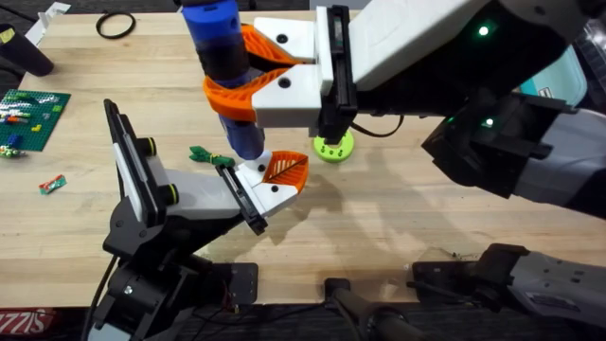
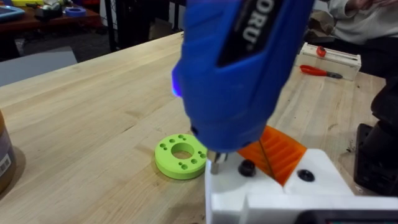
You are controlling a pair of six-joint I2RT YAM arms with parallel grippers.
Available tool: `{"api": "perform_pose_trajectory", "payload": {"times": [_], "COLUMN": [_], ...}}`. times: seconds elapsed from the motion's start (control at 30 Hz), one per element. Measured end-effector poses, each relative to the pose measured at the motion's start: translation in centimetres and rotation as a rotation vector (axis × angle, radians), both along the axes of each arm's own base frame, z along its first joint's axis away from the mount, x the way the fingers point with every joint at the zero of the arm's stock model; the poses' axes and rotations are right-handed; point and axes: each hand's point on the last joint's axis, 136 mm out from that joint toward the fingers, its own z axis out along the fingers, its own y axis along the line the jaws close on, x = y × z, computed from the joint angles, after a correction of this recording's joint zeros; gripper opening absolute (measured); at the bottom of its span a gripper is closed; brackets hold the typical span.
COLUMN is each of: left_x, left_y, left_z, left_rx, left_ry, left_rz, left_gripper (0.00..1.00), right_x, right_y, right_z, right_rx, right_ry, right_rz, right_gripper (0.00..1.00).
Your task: Pick up the gripper from the table and insert it into the empty holder that is missing its gripper. Then pick up a screw, insert it into the mounting hole, and use the screwdriver to tighten it. Finally, clean up the table by picking up the vegetable and placing it into the bucket.
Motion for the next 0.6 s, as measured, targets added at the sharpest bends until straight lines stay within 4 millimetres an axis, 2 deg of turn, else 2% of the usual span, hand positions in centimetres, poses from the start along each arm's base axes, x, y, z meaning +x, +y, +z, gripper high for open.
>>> {"api": "perform_pose_trajectory", "payload": {"times": [0.27,0.6], "left_x": [0.0,0.0], "left_y": [0.0,0.0], "left_z": [0.1,0.1], "left_rx": [-0.006,-0.006], "left_ry": [0.006,0.006], "left_rz": [0.000,0.000], "left_gripper": [0.010,0.010], "right_x": [0.1,-0.5], "right_y": [-0.1,-0.6], "right_z": [0.3,2.6], "right_rx": [0.013,0.103], "right_ry": [-0.011,-0.101], "right_rz": [-0.005,0.000], "right_gripper": [0.066,0.066]}}
